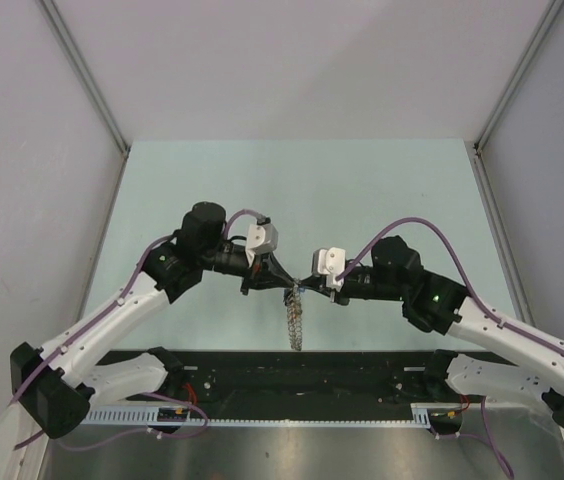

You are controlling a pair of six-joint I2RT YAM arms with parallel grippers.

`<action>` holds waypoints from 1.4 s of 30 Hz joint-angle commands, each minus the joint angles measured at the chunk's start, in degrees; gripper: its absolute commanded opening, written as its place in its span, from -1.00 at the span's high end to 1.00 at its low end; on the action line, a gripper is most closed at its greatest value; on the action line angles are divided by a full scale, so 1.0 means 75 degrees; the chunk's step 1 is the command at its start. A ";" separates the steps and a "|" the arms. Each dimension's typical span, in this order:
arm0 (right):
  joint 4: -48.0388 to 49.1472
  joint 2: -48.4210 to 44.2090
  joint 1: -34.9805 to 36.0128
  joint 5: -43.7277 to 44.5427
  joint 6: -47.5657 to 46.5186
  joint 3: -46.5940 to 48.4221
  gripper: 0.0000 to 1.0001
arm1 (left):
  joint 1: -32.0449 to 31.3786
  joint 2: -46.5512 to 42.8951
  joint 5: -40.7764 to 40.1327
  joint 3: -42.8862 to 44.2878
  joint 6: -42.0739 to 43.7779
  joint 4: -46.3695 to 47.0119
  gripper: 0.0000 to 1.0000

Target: Put the keys on the keyring

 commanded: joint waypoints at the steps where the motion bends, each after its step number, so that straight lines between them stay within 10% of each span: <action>1: 0.0325 -0.0318 -0.0042 0.0360 0.0200 -0.0195 1.00 | 0.0054 -0.0304 0.0090 -0.0060 -0.0948 0.1074 0.99; 25: 0.1954 -0.0271 0.0122 -0.0261 0.0751 -0.0758 1.00 | 0.0042 -0.0597 -0.0519 -0.0927 -0.2847 0.3382 0.99; 42: 0.1498 0.0419 -0.0708 0.1649 0.1195 -0.0127 1.00 | 0.1400 -0.1580 -0.3741 -0.0868 -0.2390 0.1754 -0.79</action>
